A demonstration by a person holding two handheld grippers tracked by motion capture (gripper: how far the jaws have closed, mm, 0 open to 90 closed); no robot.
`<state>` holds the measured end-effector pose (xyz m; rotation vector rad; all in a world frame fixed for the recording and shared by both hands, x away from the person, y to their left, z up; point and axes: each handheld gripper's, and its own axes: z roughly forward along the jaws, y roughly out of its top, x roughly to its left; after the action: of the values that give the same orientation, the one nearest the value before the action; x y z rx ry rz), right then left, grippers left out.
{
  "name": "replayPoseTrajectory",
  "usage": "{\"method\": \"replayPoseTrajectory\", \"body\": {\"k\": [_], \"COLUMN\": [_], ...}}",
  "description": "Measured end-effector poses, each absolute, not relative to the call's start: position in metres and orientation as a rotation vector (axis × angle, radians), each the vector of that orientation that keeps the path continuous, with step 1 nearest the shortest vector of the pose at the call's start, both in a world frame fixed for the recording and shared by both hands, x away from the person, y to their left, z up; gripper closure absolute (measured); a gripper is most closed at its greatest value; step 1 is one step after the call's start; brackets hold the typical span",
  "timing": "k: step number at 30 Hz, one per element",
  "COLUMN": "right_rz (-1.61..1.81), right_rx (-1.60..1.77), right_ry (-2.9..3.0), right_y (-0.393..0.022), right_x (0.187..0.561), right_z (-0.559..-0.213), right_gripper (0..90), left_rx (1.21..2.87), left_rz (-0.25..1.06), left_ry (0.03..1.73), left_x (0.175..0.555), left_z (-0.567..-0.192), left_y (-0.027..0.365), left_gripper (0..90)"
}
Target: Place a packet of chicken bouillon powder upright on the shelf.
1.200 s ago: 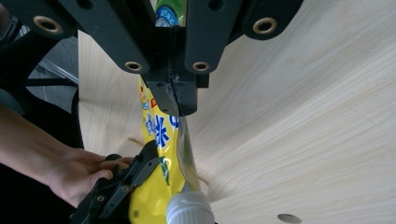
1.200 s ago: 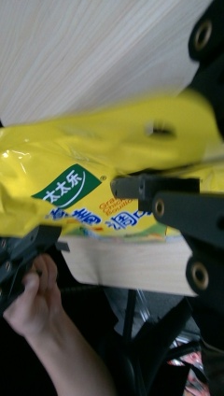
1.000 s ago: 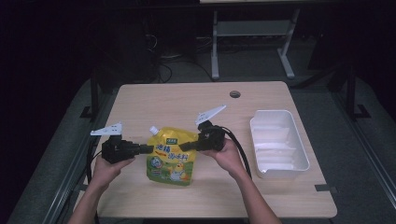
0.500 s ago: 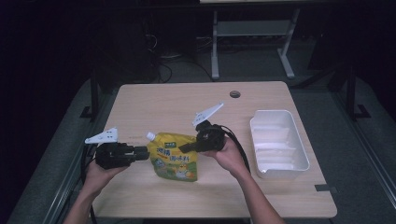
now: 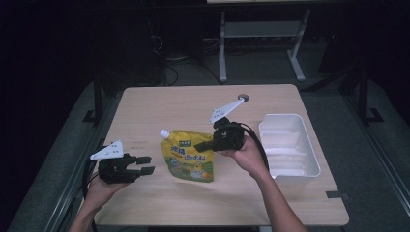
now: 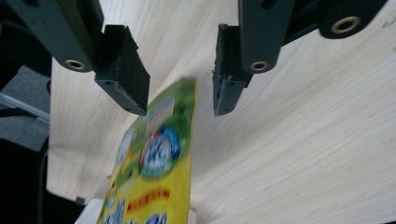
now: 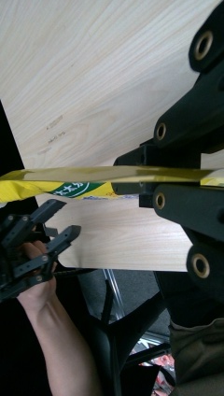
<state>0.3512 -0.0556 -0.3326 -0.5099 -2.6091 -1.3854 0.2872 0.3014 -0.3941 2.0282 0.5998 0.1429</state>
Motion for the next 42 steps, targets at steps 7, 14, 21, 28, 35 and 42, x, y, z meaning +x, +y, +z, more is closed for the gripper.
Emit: {"method": "replayPoseTrajectory", "body": {"k": [7,14,21,28,35,42], "right_rz": [-1.385,-1.388,-1.403,-1.430,-1.445,-1.468], "right_rx": [-0.540,-0.549,-0.540,-0.561,-0.573,-0.579], "right_ry": [-2.628,-2.630,-2.642,-2.649,-2.656,-2.668], "right_y": [-0.067,-0.081,-0.089,-0.106,-0.116,-0.129], "right_x": [0.351,0.351,0.350,0.348,0.348,0.347], "right_z": [-0.328,-0.322,-0.315,-0.303,-0.294,-0.283], "right_gripper": [89.8,89.7,89.6,89.6,89.6,89.6], "left_rx": [2.044,2.059,2.068,2.076,2.074,2.071], "left_rz": [0.151,0.164,0.185,0.209,0.221,0.221], "left_ry": [0.621,0.650,0.665,0.680,0.680,0.679], "left_x": [0.284,0.283,0.281,0.281,0.281,0.281], "left_z": [-0.404,-0.412,-0.415,-0.418,-0.419,-0.420], "left_y": [0.300,0.303,0.304,0.303,0.303,0.303], "left_gripper": [48.5,37.9,32.6,26.0,24.8,24.8]}}
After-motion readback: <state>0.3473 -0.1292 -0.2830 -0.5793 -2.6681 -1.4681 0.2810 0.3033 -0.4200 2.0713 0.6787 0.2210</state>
